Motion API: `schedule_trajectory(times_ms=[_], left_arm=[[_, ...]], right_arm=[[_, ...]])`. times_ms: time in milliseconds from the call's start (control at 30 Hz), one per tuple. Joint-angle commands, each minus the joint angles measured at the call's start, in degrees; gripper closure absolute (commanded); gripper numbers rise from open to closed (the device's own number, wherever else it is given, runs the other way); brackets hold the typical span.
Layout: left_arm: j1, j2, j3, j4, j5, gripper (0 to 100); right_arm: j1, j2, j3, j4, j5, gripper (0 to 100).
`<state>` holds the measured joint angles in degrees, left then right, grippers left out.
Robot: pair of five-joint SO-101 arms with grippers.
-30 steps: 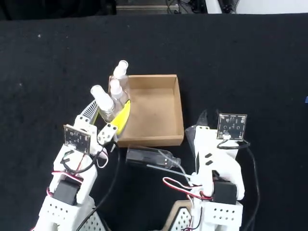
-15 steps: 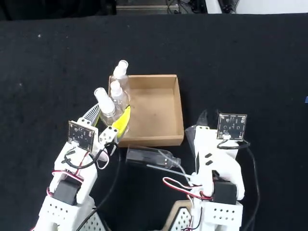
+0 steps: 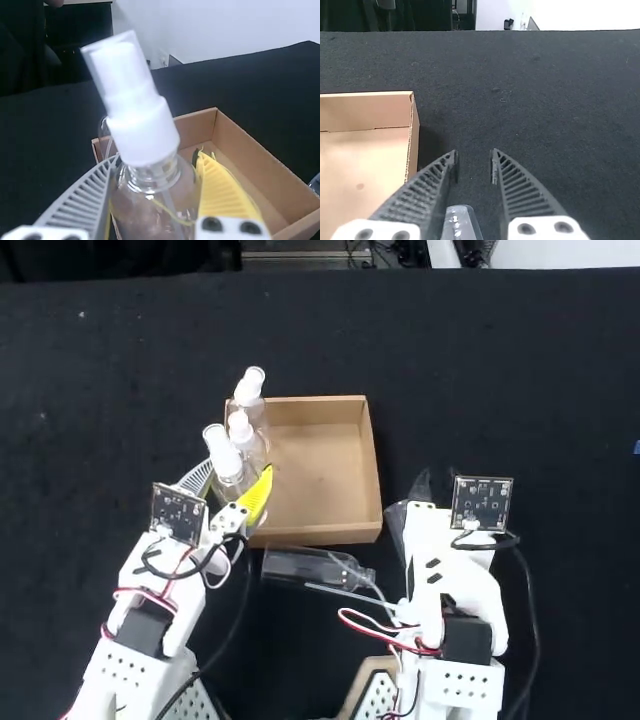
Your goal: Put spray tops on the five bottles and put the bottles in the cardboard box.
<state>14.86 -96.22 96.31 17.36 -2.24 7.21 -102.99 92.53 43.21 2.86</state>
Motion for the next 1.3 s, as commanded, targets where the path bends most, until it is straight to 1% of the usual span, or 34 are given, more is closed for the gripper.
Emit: schedule_trajectory(times_ms=[0, 500, 567, 667, 733, 1033, 1167, 1267], left_arm=[[0.7, 3.7, 1.1, -2.7, -0.3, 97], [0.7, 6.2, 1.5, -2.6, -0.3, 96], [0.7, 6.2, 1.5, -2.5, -0.3, 93], [0.7, 6.2, 1.5, -2.5, -0.3, 82], [0.7, 6.2, 1.5, -2.5, -0.3, 79], [0.7, 6.2, 1.5, -1.9, -0.4, 79], [0.6, 5.7, 1.5, 1.7, -4.4, 79], [0.6, 5.7, 1.5, 2.9, -5.5, 79]], right_arm=[[1.0, -5.6, -0.3, -0.5, 0.2, 90.2], [1.1, -5.6, -0.3, -0.5, 0.2, 90.2], [1.1, -5.6, -0.3, -0.5, 0.2, 90.2], [1.1, -5.6, -0.3, -0.5, 0.2, 90.2], [1.1, -5.6, -0.3, -0.5, 0.2, 90.2], [1.1, -5.6, -0.3, -0.5, 0.2, 90.2], [1.2, -5.6, -0.4, -0.5, 0.2, 90.2], [1.2, -5.6, -0.4, -0.5, 0.2, 90.2]])
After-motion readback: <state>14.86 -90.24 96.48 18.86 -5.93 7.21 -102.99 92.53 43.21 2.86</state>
